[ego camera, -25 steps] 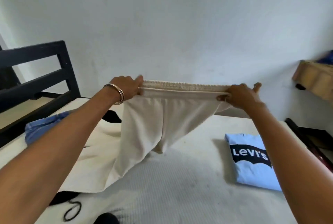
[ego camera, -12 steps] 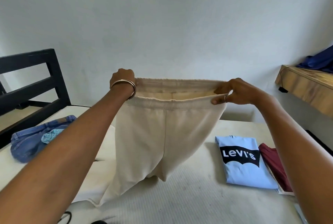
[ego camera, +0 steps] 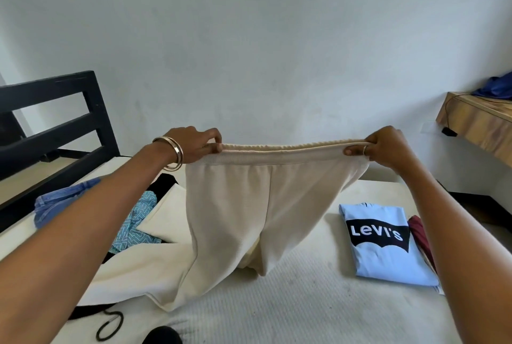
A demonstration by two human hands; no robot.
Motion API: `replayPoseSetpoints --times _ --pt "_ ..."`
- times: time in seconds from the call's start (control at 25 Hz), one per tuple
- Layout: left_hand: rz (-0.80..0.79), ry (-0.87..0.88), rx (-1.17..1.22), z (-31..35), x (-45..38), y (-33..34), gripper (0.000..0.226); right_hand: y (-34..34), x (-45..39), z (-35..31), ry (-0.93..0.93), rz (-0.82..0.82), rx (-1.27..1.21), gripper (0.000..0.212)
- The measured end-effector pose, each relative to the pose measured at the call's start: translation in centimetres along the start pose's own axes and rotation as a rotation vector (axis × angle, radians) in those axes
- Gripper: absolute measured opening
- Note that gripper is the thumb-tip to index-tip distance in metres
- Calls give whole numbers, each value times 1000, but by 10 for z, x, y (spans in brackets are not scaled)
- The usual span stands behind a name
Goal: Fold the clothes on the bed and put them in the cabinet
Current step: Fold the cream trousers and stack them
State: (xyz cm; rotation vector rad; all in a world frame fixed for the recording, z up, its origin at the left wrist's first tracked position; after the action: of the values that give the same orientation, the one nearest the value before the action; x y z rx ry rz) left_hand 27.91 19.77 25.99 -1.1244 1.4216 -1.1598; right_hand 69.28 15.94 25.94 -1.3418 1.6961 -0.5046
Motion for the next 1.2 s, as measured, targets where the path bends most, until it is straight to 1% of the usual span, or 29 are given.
replayPoseSetpoints --times 0.08,0.12,0.2,0.24,0.32,0.36,0.44,0.52,0.64,0.68,0.72,0.8,0.84,0.88,0.92,0.96,1.04,1.12,1.2 --pt "19 -13 3 -5 3 6 48 10 4 7 36 50 -116 68" --pt "35 -52 -14 -7 0 8 50 15 4 5 20 75 -146 64" --pt "43 -144 0 -10 -10 13 50 21 1 -6 -29 144 -173 47" --pt "47 -168 2 -9 -14 14 48 23 1 -9 -39 179 -239 38" --pt "85 -158 -31 -4 -17 14 45 30 0 -11 -42 224 -432 37" --pt "118 -142 -41 -3 -17 13 44 32 -1 -10 -41 245 -462 35" --pt "169 -115 -36 -1 -13 15 46 32 -4 -9 -51 288 -429 23" --pt "133 -149 5 -2 -8 28 55 35 -8 -22 -99 304 -436 14" --pt "-34 -213 -88 1 -7 69 68 40 -18 -60 -213 285 -434 10" --pt "-89 -201 -51 5 -7 83 72 42 -21 -74 -248 274 -422 8" --pt "-126 -164 69 13 -6 92 77 43 -24 -89 -283 262 -408 7" --pt "-126 -38 518 37 -1 93 99 45 -31 -115 -334 250 -380 9" --pt "-114 -9 730 49 4 90 100 46 -35 -126 -347 254 -365 10" --pt "-104 1 881 62 10 86 91 46 -38 -136 -359 265 -346 12" --pt "-72 -15 959 72 15 86 79 46 -40 -145 -379 280 -321 12" --pt "-14 -28 986 80 16 85 68 46 -42 -154 -402 293 -298 12" --pt "124 -81 954 91 16 82 47 46 -43 -167 -434 299 -270 11" --pt "219 -130 932 88 17 75 38 42 -43 -169 -444 299 -263 10" --pt "178 -114 966 79 12 70 36 35 -41 -160 -442 289 -271 10"
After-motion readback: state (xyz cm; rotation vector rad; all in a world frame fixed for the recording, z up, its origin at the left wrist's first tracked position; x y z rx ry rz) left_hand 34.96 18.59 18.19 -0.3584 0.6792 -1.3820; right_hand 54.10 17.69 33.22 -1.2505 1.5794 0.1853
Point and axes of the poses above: each hand's wrist, its own x-axis away from the middle knuckle, its own y-axis out of the palm, z = x × y, the point moved 10 cm from there along -x, towards the middle knuckle, and after that the axes turned 13 degrees about -y, right-handed, at the moved point
